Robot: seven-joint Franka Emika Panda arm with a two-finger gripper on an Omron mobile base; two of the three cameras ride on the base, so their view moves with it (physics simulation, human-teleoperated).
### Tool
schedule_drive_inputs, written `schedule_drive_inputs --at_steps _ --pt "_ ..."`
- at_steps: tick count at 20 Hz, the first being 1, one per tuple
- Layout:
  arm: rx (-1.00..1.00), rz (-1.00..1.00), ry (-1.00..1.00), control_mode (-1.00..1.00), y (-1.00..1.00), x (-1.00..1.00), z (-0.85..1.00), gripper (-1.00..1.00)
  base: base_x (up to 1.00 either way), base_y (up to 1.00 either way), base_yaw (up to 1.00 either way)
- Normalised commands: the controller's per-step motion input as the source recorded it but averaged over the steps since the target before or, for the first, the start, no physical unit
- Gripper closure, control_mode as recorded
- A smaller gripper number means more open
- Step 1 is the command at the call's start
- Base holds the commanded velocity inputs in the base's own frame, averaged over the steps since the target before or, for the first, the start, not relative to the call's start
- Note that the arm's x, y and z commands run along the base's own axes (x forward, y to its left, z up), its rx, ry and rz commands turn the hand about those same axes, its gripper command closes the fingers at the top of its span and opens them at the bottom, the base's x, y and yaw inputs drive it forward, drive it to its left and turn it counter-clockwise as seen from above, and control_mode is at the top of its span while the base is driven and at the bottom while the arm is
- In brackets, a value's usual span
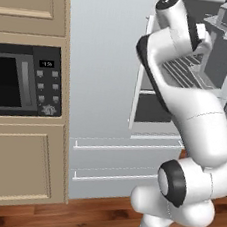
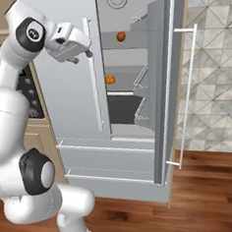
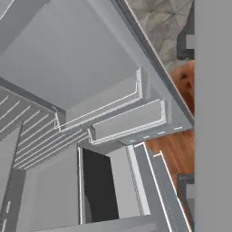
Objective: Retrieve the mango and orange from the fridge and place them into the bowl on the dining table.
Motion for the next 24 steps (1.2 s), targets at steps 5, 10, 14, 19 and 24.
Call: schedule_drive_inputs --at_steps 5,10,14,19,24 --pt "0.42 0.08 -0.25 -1.0 0.35 -0.04 -0.32 -1.0 0.0 0.0 0.0" --pt "0.15 0.19 -0.04 -1.0 0.06 0.24 -0.31 -1.0 0.0 0.0 0.0" --pt "0.01 0.16 -0.15 -1.0 0.18 0.23 -0.48 -1.0 0.0 0.0 0.0" --pt "0.0 0.17 -0.26 -1.0 0.25 0.38 -0.51 -1.0 0.0 0.0 0.0" --pt "0.0 0.09 -0.24 -1.0 0.02 0.52 -0.33 -1.0 0.0 0.0 0.0"
